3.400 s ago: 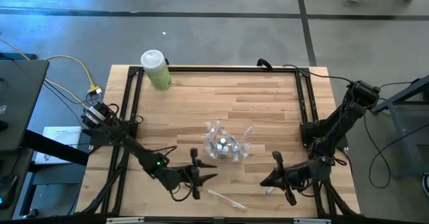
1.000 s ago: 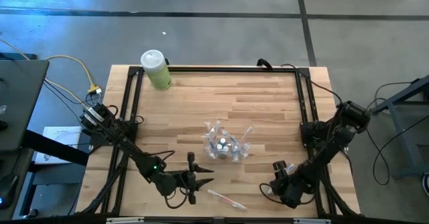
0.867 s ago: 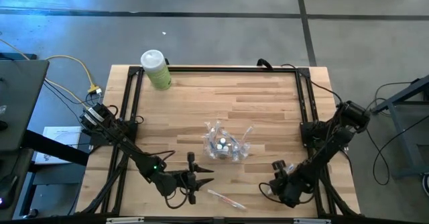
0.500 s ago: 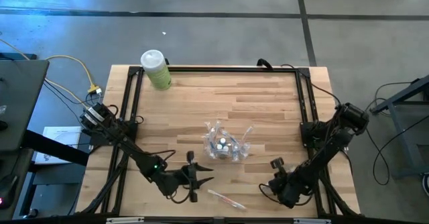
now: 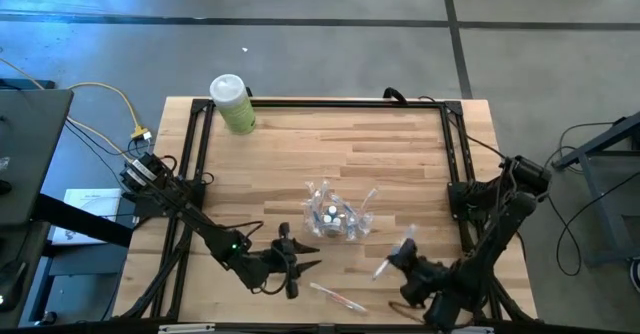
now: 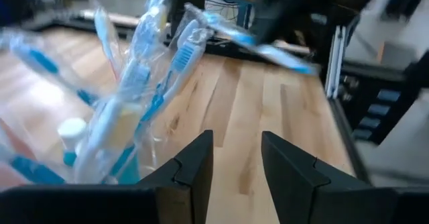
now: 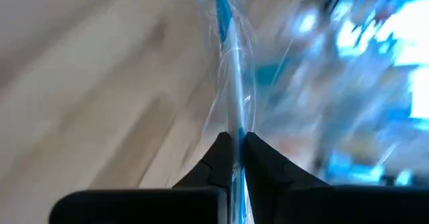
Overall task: Pick & Place toothbrushing station
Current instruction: Put the blue toothbrush into the transparent organizer
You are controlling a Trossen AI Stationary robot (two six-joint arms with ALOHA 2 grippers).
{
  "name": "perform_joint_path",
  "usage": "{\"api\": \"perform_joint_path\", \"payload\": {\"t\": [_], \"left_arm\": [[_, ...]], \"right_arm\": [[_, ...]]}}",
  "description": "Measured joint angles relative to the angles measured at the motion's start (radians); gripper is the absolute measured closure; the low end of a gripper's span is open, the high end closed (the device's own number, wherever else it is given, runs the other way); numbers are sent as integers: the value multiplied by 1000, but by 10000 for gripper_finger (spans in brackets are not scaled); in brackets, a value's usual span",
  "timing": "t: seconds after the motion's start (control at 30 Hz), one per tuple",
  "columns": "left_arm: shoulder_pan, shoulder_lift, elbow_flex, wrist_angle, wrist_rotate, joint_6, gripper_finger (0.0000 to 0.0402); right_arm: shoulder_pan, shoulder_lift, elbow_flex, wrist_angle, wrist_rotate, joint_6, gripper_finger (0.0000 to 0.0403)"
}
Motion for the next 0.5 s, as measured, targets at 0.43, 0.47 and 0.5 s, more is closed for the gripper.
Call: {"api": "perform_joint_path", "payload": {"t": [0.43,0.47,0.5], "left_arm": [[65,-1,0,114,216,-305,280],[73,-1,0,136,249,-305,280],[83,-1,0,156,289,-305,280]], "right_arm": [[-32,105,3,956,203,-1321,388],[-36,124,3,1009,201,-1399,388],[-42,138,3,1047,196,-1462,388]]}}
